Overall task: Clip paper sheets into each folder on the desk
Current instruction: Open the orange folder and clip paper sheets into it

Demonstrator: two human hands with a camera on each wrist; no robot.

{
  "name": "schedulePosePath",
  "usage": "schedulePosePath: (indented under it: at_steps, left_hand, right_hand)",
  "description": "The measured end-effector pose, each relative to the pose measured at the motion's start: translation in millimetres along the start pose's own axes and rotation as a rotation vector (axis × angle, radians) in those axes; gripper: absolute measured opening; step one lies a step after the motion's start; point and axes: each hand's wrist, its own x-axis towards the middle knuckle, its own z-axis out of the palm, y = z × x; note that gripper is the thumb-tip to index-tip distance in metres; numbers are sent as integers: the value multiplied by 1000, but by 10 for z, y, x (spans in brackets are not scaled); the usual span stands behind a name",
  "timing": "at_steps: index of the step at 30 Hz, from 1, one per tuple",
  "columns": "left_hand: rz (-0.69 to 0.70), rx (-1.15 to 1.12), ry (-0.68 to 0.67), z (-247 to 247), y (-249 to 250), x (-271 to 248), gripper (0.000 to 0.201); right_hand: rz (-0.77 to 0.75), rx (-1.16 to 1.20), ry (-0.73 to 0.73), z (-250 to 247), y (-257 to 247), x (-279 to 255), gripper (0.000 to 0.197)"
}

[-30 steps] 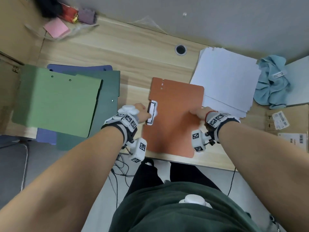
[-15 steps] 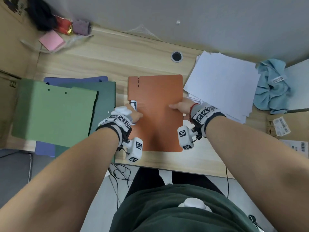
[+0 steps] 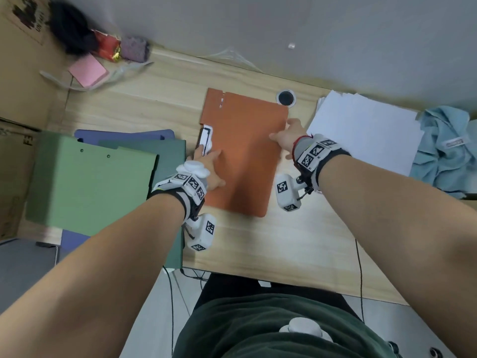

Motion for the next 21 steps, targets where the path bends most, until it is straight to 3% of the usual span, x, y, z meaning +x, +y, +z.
schedulePosePath:
  at_steps: [2,4,8,12,15,21]
  left_hand:
    - [-58,12,74,52,84,-25,114]
    - [-182,-29,144,31,198,-22,124]
    - [-291,-70,144,-128,260,85,132]
    - [-344,-92,53,-347,176,185,123]
    - [-296,-111,7,-430,215,219,103]
    - [-252,-185,159,-486,226,273,101]
  right_hand:
    - [65,-28,-14,44,79,53,63]
    - [144,61,-47,89,131,116,57]
    - [175,88,-68,91,182,177,57]
    - [202,122,-102,77,250,286,55]
    - [143,142,-107,114,271,349,54]
    - [-28,310,-2,98,112,514,44]
